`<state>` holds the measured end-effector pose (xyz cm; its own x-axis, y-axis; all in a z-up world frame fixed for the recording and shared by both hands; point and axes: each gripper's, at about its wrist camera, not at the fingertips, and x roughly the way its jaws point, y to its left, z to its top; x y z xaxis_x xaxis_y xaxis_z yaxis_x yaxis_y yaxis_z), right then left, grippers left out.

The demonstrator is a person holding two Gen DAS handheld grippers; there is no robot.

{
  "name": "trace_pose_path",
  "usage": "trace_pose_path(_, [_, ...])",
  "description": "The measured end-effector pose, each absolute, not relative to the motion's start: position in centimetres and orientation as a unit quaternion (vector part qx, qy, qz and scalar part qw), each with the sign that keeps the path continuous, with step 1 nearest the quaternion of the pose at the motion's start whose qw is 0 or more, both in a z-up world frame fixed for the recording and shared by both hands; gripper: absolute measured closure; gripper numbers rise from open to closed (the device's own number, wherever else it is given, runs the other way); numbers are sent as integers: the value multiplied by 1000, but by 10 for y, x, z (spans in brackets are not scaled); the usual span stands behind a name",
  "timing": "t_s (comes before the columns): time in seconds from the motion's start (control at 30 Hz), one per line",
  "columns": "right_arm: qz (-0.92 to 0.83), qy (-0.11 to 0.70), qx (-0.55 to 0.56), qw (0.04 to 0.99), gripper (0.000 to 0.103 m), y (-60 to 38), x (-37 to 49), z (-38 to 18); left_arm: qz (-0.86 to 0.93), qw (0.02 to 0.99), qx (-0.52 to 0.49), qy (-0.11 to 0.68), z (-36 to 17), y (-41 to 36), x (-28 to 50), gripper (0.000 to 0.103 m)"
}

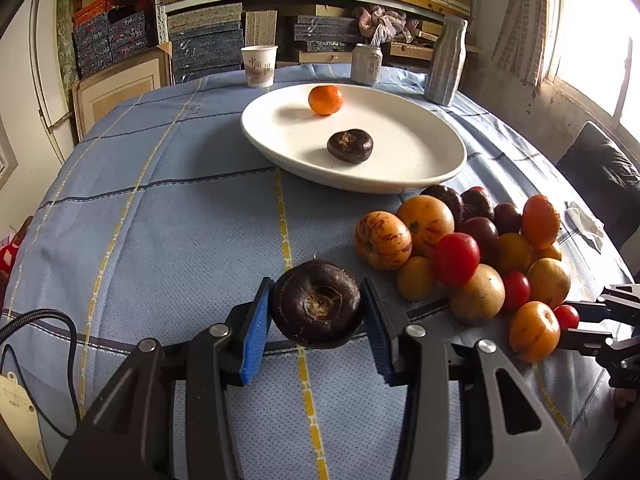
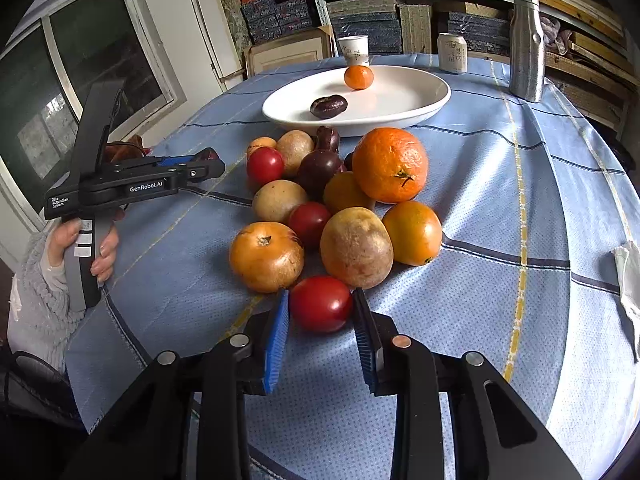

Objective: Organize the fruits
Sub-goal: 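Grasp a red tomato with the right tool while the left tool lifts its dark fruit, then lower both fruits onto the white plate and open both tools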

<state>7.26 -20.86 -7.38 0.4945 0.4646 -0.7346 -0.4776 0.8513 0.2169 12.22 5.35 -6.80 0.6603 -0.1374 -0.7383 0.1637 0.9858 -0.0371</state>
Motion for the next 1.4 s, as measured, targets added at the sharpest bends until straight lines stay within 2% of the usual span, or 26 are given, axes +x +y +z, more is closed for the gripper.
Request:
trace_pose_path(0.13, [279, 404, 8, 871, 71, -218, 66, -61, -89, 915, -2, 393, -55, 57, 122, 60])
trace_pose_path(0.27, [275, 365, 4, 890, 71, -227, 69, -26, -87, 917, -2, 389, -33, 56, 139, 60])
trace_pose_path(0.47, [273, 304, -5, 913, 71, -218, 129, 38, -80, 921, 6, 381, -3, 45, 193, 60])
trace_pose_path(0.6, [270, 330, 5, 904, 71, -200, 194, 31, -67, 916, -1, 395, -8, 43, 235, 60])
trace_pose_path(0.87, [257, 406, 2, 877, 71, -173, 285, -25, -61, 898, -18, 436, -50, 48, 286, 60])
trace_pose_path(0.97, [255, 412, -7, 875, 69, -168, 292, -36, -67, 895, -21, 440, -56, 51, 291, 60])
trace_pose_path(1.03, [254, 412, -8, 875, 60, -168, 292, -37, -66, 896, -20, 439, -56, 51, 291, 58])
trace_pose_path(1.07, [254, 411, -7, 875, 60, -169, 292, -36, -71, 896, -25, 437, -55, 52, 290, 55])
trace_pose_path(1.33, [271, 360, 9, 893, 60, -180, 266, 2, -78, 907, -26, 414, -31, 47, 272, 54])
trace_pose_path(1.4, [275, 339, 16, 900, 58, -185, 250, 15, -78, 911, -27, 404, -23, 47, 263, 48])
